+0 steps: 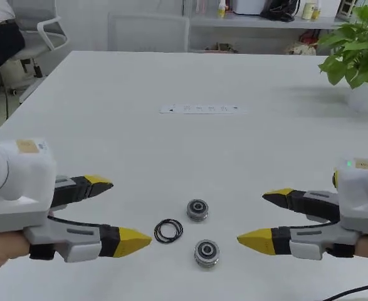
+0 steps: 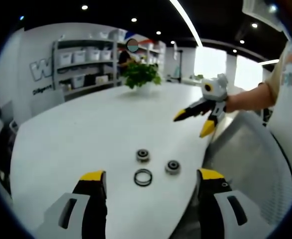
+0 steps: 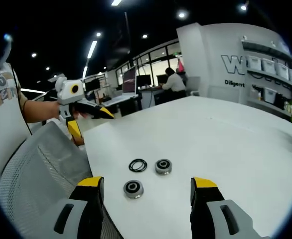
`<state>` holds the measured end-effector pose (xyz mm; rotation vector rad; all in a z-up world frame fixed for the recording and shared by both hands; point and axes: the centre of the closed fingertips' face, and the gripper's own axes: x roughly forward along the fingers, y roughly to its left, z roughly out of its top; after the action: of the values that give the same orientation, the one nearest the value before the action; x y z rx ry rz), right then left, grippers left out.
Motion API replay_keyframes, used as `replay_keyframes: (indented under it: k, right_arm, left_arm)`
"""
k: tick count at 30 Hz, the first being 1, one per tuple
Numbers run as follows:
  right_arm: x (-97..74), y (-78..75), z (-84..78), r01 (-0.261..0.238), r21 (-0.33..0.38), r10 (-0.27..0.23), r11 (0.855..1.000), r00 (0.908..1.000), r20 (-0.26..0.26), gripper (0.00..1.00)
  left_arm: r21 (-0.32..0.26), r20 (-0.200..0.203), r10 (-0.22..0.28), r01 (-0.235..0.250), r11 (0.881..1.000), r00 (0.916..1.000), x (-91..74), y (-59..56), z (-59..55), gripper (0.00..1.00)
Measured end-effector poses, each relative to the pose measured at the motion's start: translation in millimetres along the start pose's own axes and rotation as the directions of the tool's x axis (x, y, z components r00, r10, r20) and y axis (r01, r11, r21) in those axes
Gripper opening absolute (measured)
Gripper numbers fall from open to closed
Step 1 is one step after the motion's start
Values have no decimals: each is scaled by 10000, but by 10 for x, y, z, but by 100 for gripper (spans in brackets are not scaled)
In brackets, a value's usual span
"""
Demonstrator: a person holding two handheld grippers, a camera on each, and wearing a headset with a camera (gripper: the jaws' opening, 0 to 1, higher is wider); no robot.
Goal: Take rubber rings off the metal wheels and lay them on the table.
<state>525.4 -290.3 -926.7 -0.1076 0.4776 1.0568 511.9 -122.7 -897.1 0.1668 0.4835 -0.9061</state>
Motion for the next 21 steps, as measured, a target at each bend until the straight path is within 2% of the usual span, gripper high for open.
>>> replay_keyframes:
  k: [5, 12, 21]
  right_arm:
    - [-69, 3, -26, 151, -31, -150, 9999, 9998, 91, 71]
    - [-160, 45, -54, 379, -144, -378, 9992, 9993, 80, 76]
    - [-261, 20, -56, 753, -549, -758, 9957, 9971, -68, 78]
  left_arm:
    - [40, -27, 100, -100, 9999, 9999, -30, -6, -30, 76]
    - [-81, 146, 260, -259, 9996, 9996, -102, -42, -32, 76]
    - [-56, 218, 423, -422, 9991, 9989, -156, -47, -39, 76]
